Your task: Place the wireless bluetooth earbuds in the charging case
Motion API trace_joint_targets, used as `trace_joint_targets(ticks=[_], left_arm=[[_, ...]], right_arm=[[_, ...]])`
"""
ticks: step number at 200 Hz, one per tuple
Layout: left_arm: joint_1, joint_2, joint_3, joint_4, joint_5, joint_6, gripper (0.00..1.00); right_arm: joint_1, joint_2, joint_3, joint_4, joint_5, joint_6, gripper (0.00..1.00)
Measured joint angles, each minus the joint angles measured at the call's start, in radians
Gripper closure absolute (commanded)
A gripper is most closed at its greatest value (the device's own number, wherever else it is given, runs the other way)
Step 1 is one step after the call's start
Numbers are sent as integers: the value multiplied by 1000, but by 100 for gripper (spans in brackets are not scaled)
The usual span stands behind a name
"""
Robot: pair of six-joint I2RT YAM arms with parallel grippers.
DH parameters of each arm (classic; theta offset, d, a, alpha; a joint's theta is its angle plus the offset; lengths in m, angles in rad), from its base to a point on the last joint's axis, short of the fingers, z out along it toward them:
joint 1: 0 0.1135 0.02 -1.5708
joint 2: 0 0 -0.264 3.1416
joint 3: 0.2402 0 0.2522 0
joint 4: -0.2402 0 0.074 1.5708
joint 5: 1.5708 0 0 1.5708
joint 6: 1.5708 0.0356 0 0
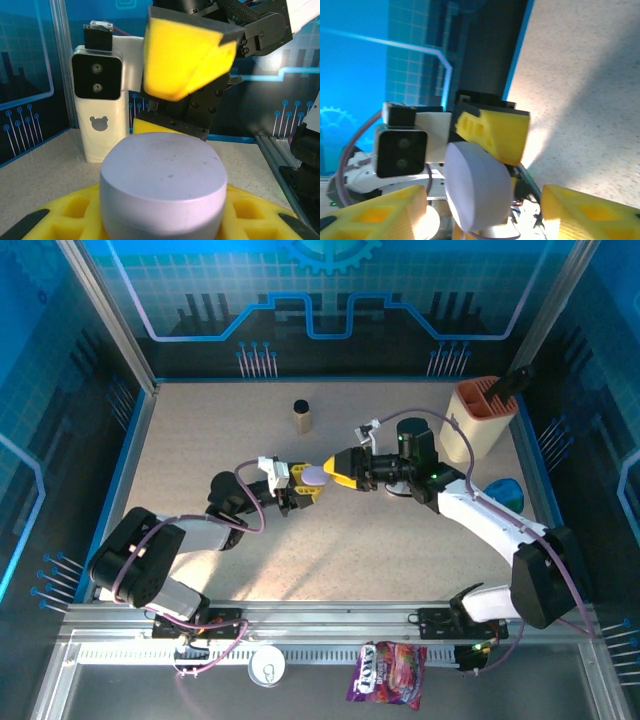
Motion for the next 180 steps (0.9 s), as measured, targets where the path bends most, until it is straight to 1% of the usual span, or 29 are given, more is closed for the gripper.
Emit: trace_joint_targets(ticks=[35, 44, 58, 66, 67, 77, 79, 89, 110, 126, 151, 163, 180], left_arm=[[-16, -8, 0, 9, -28, 11, 70], [-18, -11, 0, 11, -40, 14, 70], [-18, -15, -2, 19, -55, 24, 70], [-18, -19, -2, 27, -59, 28, 70], [-18, -21, -2, 27, -59, 29, 70], [-19, -26, -2, 39, -63, 30, 70], [-19, -26, -3, 41, -64, 30, 70], [-19, -31, -6, 46, -68, 31, 69], [-19, -33, -15, 50, -79, 34, 69], [-19, -34, -20, 47, -79, 34, 65], [-23, -37, -25, 44, -91, 37, 46], [-26, -39, -37, 41, -105, 53, 29], [-27, -47, -69, 29, -130, 72, 13]], right_arm=[[26, 39, 0, 137, -36, 92, 45], [33, 48, 0, 156, -42, 107, 48], [31, 51, 0, 177, -40, 124, 57], [31, 51, 0, 184, -39, 125, 65], [31, 51, -1, 186, -39, 122, 68], [31, 51, -1, 187, -35, 130, 77], [31, 51, -1, 186, -35, 129, 80], [31, 51, -2, 193, -34, 126, 86], [29, 51, -5, 193, -29, 130, 88], [29, 51, -13, 196, -27, 128, 88], [29, 51, -14, 195, -25, 127, 87], [28, 51, -15, 195, -26, 125, 87], [12, 48, -39, 205, -20, 118, 86]])
